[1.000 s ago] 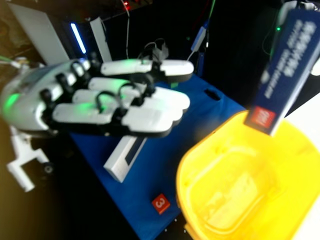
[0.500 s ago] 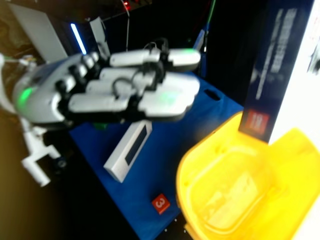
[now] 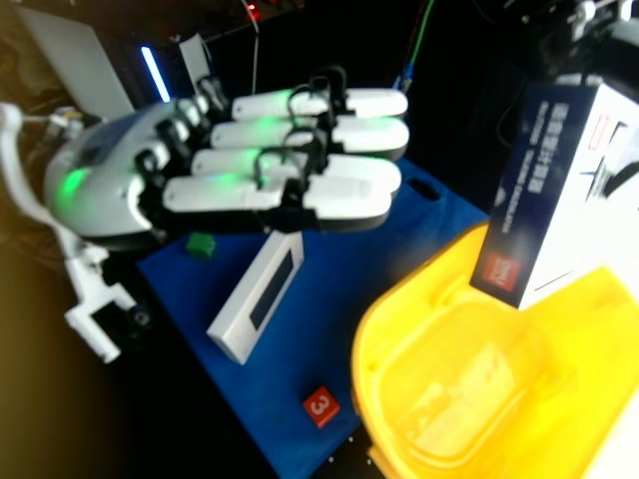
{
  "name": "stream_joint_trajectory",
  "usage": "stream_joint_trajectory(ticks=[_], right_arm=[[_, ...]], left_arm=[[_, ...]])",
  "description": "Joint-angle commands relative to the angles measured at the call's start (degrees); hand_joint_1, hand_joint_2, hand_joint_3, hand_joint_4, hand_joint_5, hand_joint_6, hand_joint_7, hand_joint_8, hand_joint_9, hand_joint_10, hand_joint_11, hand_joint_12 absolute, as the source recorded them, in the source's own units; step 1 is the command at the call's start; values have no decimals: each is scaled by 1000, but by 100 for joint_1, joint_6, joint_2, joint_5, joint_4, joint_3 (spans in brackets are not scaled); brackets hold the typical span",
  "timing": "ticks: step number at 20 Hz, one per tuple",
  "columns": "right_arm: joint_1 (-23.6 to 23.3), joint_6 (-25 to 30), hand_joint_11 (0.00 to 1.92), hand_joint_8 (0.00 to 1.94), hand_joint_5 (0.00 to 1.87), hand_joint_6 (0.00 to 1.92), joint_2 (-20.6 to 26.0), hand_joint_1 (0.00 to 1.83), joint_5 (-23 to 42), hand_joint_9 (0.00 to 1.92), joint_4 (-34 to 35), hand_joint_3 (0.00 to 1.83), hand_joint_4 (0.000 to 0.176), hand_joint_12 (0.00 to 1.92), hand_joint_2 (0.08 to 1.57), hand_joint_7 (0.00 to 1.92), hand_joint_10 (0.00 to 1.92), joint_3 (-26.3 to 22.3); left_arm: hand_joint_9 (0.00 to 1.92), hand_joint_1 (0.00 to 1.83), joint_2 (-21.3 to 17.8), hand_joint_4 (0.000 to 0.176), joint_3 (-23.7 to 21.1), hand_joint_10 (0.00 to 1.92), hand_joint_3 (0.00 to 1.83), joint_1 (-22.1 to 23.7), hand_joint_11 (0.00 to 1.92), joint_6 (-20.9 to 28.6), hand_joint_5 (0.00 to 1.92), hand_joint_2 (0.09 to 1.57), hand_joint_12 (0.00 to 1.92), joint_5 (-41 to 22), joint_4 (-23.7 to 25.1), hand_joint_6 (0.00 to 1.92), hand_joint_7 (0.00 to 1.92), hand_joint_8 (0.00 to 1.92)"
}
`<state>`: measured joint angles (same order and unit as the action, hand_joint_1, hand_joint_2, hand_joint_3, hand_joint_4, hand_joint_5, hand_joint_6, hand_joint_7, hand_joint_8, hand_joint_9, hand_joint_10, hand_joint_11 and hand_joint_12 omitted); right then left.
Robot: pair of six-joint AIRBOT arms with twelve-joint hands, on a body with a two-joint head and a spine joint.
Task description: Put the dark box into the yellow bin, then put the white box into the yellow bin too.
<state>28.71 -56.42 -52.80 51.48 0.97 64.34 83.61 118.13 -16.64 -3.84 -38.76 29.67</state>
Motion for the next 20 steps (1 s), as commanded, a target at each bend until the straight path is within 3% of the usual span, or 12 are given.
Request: stream_joint_trajectory(ticks=[1,2,4,5,6,7,10,13,14,20], right_arm=[[-96,41,109,3,159,6,-16,269,727,200,51,4,176,33,1050,137,3,27],[-96,47,125,0,175,10,-23,282,738,206,43,4,176,38,1053,27,5,27],[-96,64,97,3,182,9,-31,305,750,170,31,6,176,24,1063,9,0,27],[-96,69,84,10,177,3,-42,305,758,161,29,1,176,17,1058,92,0,27],[-96,74,79,10,173,0,-52,295,766,154,28,1,176,14,1064,165,0,27],[-96,76,82,13,172,0,-61,296,771,150,28,1,176,15,1066,189,0,27],[-96,82,112,0,182,3,-66,311,772,149,23,0,176,26,1055,55,0,27],[-96,92,113,18,183,4,-73,306,774,173,22,0,176,23,1044,173,9,27],[-96,93,126,3,191,6,-78,314,775,164,22,0,176,27,1030,34,4,27],[-93,125,130,23,181,4,-80,296,779,181,18,5,176,20,1062,123,4,24]], left_arm=[[998,1385,39,0,70,995,0,34,856,122,1005,1078,789,-625,-333,923,1024,898],[973,1383,74,0,112,1047,1,-9,852,157,997,1085,809,-641,-366,924,1010,920],[972,1383,102,0,150,1052,2,-38,776,189,1042,1076,892,-645,-415,833,1024,911],[877,1325,106,0,161,435,0,-39,720,205,878,995,697,-653,-415,348,849,355],[827,1329,105,0,162,139,0,-39,665,215,830,954,542,-657,-415,125,799,104],[655,1251,104,0,163,27,3,-38,552,218,734,908,334,-657,-415,24,668,20],[431,1173,97,0,163,0,0,-29,415,238,601,856,137,-667,-413,0,490,0],[466,1199,83,0,163,13,0,-11,405,261,556,840,126,-676,-413,0,511,7],[454,1194,79,0,162,6,0,-7,384,268,540,843,116,-682,-413,0,498,1],[451,1162,-36,0,69,5,0,23,364,307,570,836,110,-670,-413,12,500,4]])
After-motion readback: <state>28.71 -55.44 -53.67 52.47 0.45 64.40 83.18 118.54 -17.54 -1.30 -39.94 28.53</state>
